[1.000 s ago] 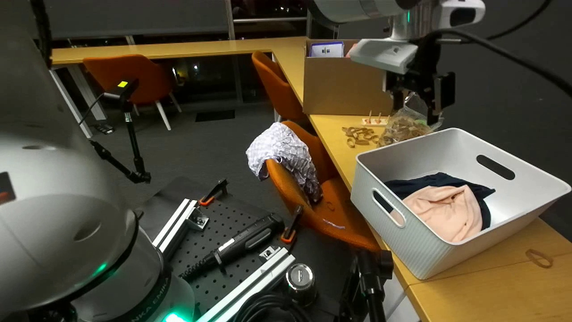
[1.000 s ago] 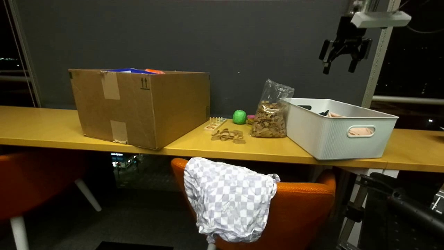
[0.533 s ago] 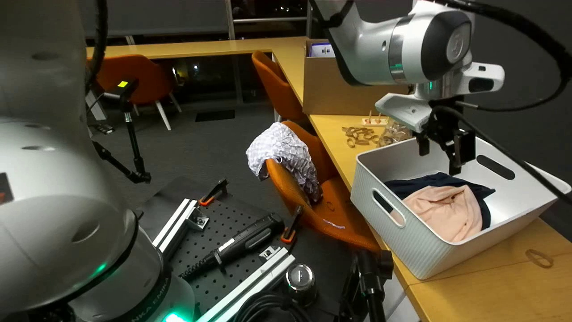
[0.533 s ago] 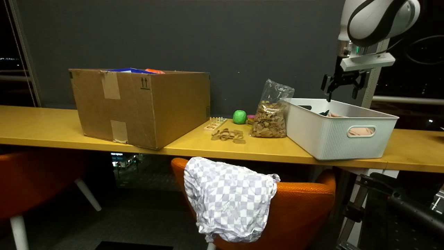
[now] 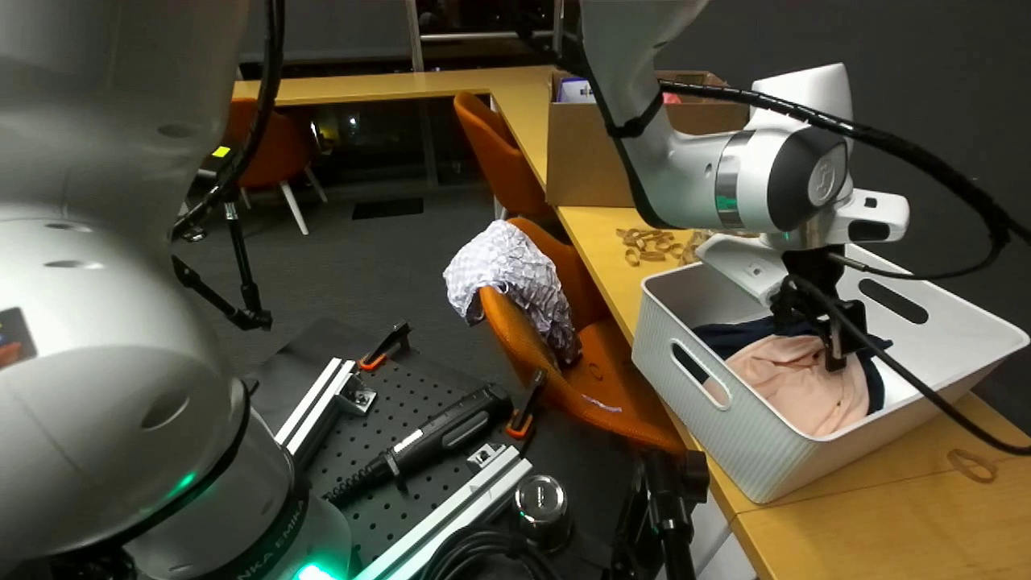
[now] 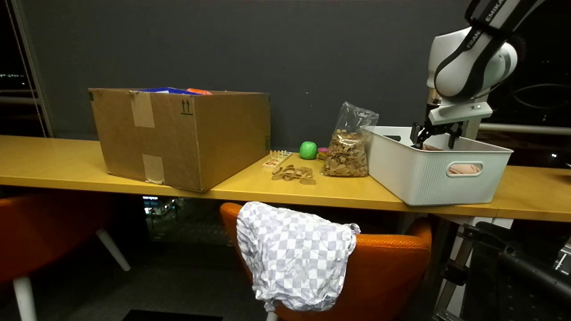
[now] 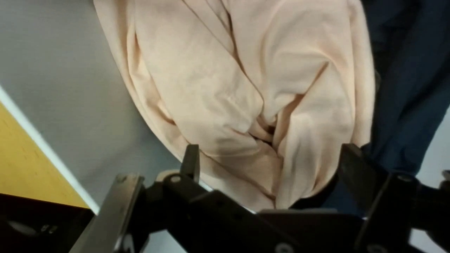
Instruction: Pick up all the items from the white basket and put them on the backrest of the orange chair
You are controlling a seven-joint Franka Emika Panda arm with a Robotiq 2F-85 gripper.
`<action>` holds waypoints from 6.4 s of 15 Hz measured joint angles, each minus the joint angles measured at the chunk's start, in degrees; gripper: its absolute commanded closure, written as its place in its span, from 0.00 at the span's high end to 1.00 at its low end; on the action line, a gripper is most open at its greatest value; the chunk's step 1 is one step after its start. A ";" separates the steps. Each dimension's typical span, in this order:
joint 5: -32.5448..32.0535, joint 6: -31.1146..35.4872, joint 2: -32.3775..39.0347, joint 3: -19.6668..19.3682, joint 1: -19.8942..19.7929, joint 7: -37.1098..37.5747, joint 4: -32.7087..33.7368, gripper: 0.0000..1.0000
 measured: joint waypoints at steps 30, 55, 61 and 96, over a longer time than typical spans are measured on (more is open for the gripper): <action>-4.59 2.54 -18.98 -27.64 34.80 2.94 -3.22 0.01; -5.38 -20.80 -45.55 27.29 18.10 -0.78 -15.83 0.01; -13.09 -13.06 -34.48 28.30 14.11 4.73 -16.76 0.01; 9.89 -13.87 -34.89 10.20 -1.86 -26.08 -13.00 1.00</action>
